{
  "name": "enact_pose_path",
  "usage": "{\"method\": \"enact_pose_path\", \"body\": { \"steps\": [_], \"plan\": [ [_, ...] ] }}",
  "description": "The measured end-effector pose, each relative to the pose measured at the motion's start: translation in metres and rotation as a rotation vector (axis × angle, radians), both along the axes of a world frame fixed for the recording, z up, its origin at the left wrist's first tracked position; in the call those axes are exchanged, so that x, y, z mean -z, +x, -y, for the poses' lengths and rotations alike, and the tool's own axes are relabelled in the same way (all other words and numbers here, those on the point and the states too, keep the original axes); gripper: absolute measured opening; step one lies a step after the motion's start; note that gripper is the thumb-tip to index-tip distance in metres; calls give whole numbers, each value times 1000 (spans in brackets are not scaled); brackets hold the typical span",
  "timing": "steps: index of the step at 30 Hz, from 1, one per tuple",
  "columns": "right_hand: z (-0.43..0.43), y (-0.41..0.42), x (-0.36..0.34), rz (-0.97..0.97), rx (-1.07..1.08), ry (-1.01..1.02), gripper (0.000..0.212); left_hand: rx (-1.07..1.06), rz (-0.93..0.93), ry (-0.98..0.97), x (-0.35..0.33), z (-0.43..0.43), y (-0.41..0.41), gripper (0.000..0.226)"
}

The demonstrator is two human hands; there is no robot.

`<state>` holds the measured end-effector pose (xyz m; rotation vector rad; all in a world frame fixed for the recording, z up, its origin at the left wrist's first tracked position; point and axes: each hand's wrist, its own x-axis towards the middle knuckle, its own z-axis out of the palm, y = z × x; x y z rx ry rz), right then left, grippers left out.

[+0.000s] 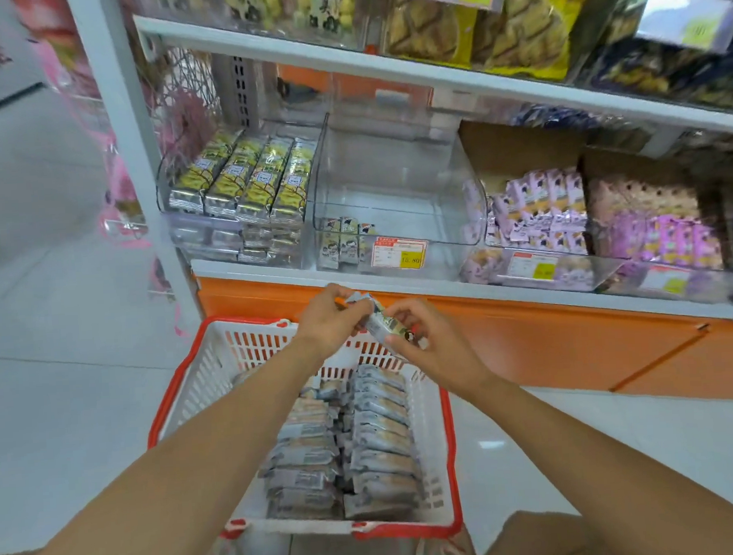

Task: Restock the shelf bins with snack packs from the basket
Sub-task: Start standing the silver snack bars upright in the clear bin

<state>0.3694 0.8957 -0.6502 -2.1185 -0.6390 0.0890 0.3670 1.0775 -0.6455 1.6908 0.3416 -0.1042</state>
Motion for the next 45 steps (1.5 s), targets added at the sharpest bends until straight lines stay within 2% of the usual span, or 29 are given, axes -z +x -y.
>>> {"method": "enact_pose_path", "body": {
  "steps": [2,6,9,12,14,19,24,26,31,35,40,45],
  "plan": [
    [0,3,-10,30,0,4,26,18,83,102,-8,0,-1,24],
    [-1,18,-43,108,52,34,27,-24,436,635,-20,-10,-1,33],
    [-4,40,-68,157,142,27,25,-52,623,921,-23,-22,8,37],
    [-7,69,-85,195,228,-20,21,-11,695,1117,-15,-37,21,48],
    [-11,91,-89,193,282,-73,20,61,660,1237,-6,-47,30,54],
    [-34,141,-87,141,377,-234,22,121,692,1433,19,-67,43,77],
    [-54,180,-69,27,364,-437,17,88,792,1492,37,-76,52,87],
    [-59,191,-60,-30,330,-534,9,87,812,1508,41,-78,56,86],
    [-61,201,-50,-107,278,-651,15,64,852,1505,47,-77,61,78],
    [-59,201,-50,-177,213,-671,17,68,848,1496,48,-75,62,80],
    [-59,195,-54,-152,193,-661,17,75,842,1487,45,-76,59,80],
    [-53,183,-67,-182,227,-485,9,88,817,1501,40,-75,55,80]
  ]
}}
